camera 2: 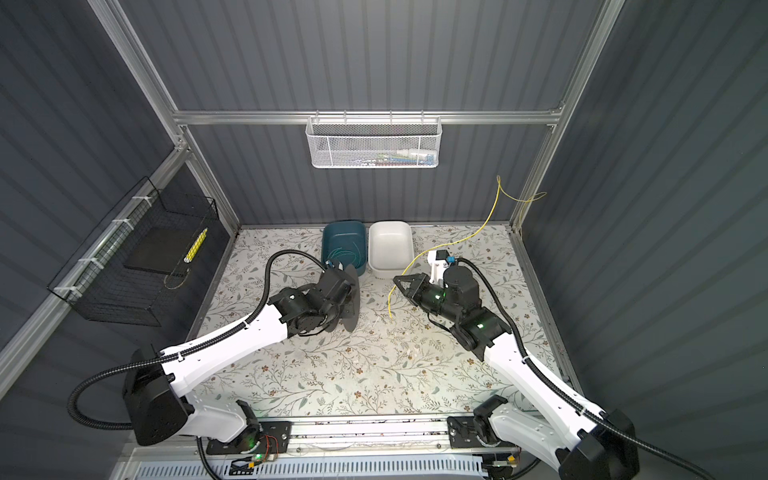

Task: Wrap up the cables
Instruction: 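Hold the spool upright with the left gripper while the right holds the cable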

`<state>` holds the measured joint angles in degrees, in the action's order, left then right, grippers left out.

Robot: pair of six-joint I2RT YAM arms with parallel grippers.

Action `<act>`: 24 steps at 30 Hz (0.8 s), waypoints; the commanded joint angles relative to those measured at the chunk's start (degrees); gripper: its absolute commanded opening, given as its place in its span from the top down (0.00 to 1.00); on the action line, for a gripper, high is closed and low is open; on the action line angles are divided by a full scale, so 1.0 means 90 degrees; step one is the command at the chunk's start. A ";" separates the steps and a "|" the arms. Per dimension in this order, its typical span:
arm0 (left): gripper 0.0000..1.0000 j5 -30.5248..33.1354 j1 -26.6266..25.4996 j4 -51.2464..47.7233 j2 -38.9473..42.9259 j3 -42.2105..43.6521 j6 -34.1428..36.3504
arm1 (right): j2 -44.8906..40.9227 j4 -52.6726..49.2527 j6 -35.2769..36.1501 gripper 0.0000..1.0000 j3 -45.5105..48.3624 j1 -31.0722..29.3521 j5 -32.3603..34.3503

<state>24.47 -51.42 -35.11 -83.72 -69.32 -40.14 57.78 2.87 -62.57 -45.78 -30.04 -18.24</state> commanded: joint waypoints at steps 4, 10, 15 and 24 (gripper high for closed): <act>1.00 0.0411 -0.0160 -0.0015 -0.0431 -0.0521 -0.0085 | -0.0230 -0.0085 0.0069 1.00 0.0057 0.0028 0.0012; 1.00 0.0490 -0.0243 0.0077 -0.0676 -0.0478 -0.0483 | -0.0104 -0.0045 0.0057 1.00 -0.0029 0.0028 -0.0019; 0.89 0.0390 -0.0252 0.0246 -0.0688 -0.0384 -0.0433 | -0.0155 -0.0107 0.0081 1.00 -0.0077 0.0027 0.0062; 0.71 0.0142 -0.0252 0.0298 -0.0668 -0.0472 -0.0277 | -0.0180 -0.0139 0.0087 1.00 -0.0022 0.0027 0.0132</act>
<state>26.76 -53.32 -33.15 -89.62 -72.38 -43.05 56.75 1.61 -62.52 -45.76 -30.04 -17.76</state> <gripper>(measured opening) 0.286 0.045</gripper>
